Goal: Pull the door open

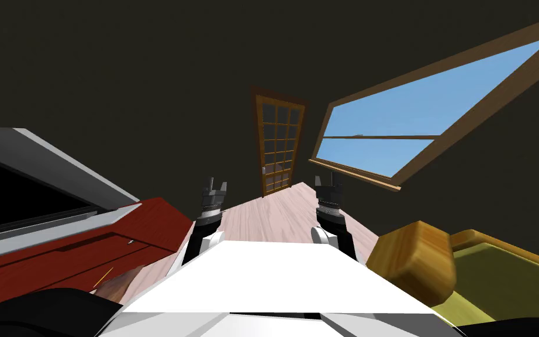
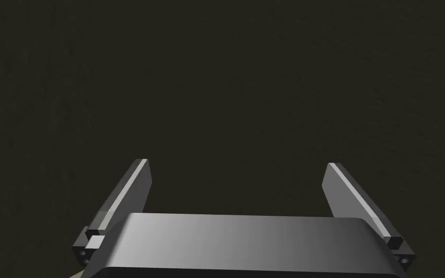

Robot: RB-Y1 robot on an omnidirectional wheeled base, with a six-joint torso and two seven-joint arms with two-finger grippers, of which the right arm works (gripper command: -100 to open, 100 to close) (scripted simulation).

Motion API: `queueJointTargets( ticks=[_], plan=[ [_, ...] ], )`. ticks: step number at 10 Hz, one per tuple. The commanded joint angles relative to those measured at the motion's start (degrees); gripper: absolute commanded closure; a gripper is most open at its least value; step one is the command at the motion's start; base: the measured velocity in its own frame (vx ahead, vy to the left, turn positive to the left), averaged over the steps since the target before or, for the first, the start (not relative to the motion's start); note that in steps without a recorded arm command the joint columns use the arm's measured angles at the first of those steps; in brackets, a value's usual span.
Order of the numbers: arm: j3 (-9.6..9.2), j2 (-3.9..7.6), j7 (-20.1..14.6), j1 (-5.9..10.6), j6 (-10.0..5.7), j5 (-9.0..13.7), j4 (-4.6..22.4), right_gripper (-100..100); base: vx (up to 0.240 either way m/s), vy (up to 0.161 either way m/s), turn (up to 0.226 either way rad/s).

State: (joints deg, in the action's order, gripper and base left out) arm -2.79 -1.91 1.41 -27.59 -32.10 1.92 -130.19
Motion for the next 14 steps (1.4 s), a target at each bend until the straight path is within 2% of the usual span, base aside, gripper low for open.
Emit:
queueJointTargets(
  ticks=[1,3,6,14],
  plan=[
    [-0.46,0.87,-1.9,0.01,-0.87,1.5,1.8,-100,0.029,0.081,0.189],
    [-0.86,1.57,-3.6,0.01,-1.63,2.8,3.4,-100,0.137,-0.005,0.175],
    [-1.83,3.1,-7.7,0.03,-3.49,6.0,7.4,-100,0.16,0.009,0.184],
    [-3.92,5.9,-16.5,0.06,-7.47,12.9,15.8,-100,0.098,0.001,0.169]
  ],
)
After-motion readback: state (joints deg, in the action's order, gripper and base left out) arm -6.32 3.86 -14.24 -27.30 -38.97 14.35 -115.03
